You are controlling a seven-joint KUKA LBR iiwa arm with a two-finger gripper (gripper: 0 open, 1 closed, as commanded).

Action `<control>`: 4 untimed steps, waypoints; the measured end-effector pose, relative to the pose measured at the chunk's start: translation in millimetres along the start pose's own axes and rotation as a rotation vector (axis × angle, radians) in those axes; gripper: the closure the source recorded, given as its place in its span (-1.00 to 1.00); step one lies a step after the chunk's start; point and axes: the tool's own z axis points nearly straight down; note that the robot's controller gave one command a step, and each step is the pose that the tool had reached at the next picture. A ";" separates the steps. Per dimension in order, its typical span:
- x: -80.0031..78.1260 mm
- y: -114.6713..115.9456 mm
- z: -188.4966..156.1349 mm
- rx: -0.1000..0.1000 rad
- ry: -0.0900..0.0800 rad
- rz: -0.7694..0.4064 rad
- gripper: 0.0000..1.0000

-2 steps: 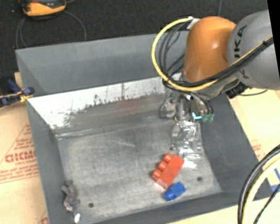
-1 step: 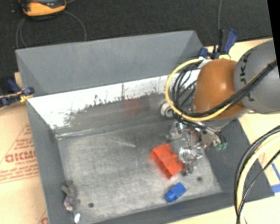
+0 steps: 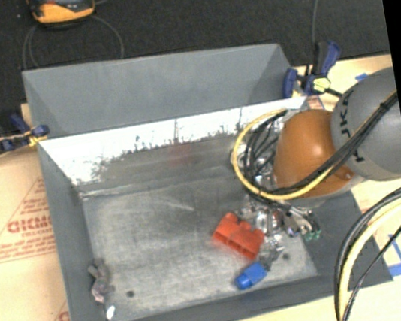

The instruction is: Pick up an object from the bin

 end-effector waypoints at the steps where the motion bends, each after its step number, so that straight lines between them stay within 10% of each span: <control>1: -7.4 27.6 1.1 0.001 0.005 0.097 -1.00; 2: -10.6 27.2 -1.3 0.002 -0.003 0.093 1.00; 3: 8.7 5.9 -122.0 -0.001 0.013 0.077 1.00; 4: 5.4 23.3 -225.2 -0.006 0.013 -0.366 1.00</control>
Offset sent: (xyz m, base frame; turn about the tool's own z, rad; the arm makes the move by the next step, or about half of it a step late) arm -0.0014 0.0309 -0.0051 0.0946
